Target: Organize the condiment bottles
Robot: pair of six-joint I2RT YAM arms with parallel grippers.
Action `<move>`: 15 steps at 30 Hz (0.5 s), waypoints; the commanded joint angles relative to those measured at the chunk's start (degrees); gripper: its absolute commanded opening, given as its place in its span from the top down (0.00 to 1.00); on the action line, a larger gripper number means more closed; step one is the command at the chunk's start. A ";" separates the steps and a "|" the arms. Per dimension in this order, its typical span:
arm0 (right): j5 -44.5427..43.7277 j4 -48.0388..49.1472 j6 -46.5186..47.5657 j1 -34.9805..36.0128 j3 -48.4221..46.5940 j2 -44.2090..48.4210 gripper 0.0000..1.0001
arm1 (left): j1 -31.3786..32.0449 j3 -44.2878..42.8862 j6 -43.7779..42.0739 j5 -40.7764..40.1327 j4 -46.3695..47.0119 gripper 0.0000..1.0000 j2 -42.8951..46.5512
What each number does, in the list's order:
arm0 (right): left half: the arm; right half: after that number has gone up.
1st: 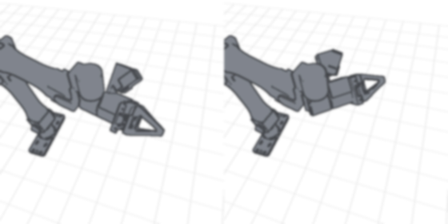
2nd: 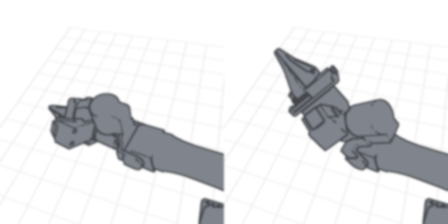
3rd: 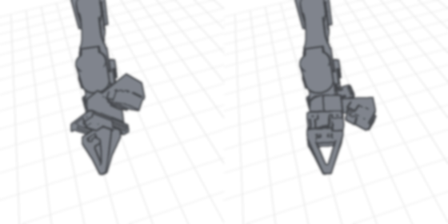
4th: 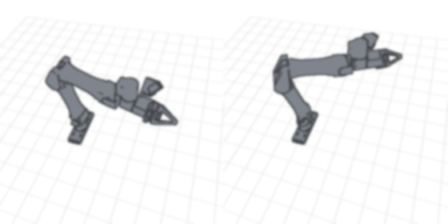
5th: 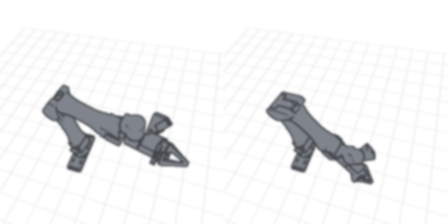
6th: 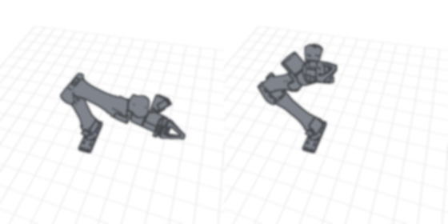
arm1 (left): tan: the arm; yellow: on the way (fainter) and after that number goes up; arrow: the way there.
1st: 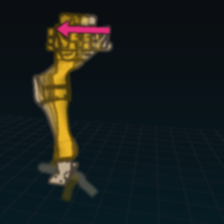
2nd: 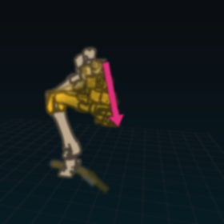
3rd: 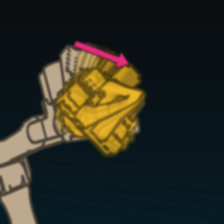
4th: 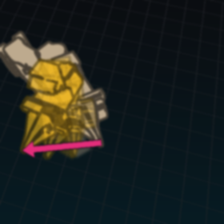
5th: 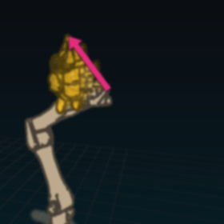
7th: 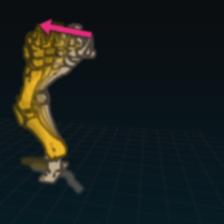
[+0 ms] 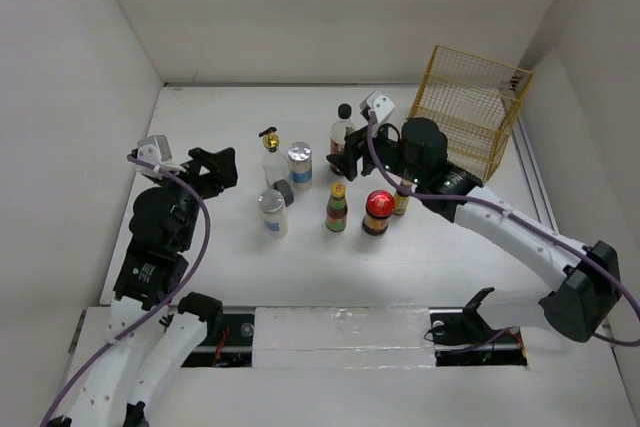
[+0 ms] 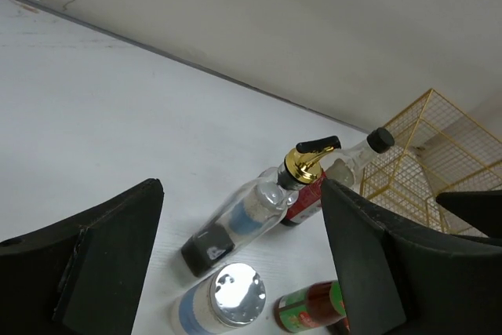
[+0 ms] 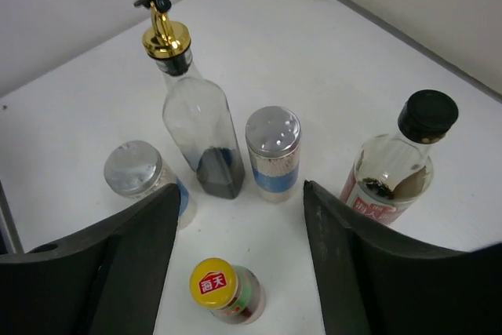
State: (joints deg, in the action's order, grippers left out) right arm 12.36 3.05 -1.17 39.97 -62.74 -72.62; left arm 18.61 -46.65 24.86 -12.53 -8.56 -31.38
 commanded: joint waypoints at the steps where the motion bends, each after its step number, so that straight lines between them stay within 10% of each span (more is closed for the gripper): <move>1: 2.93 5.64 -0.41 0.99 -1.77 -2.70 0.31 | -0.24 0.60 -1.75 2.16 3.81 0.23 -0.18; 7: 2.24 9.26 -1.73 3.10 -2.56 -6.48 1.00 | -0.24 0.68 -1.75 2.78 4.25 0.36 -0.79; 10: 0.91 9.26 -0.50 4.41 -3.27 -7.62 1.00 | -0.24 0.69 -2.36 2.78 4.25 0.72 -0.79; 15: 0.91 9.26 0.11 4.42 -3.27 -8.76 0.65 | -0.24 0.69 -2.36 2.78 4.25 0.76 -1.32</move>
State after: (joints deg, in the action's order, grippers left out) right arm 13.47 8.14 -1.98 44.05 -63.05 -80.99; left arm 18.63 -46.39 23.16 -10.24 -7.42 -32.16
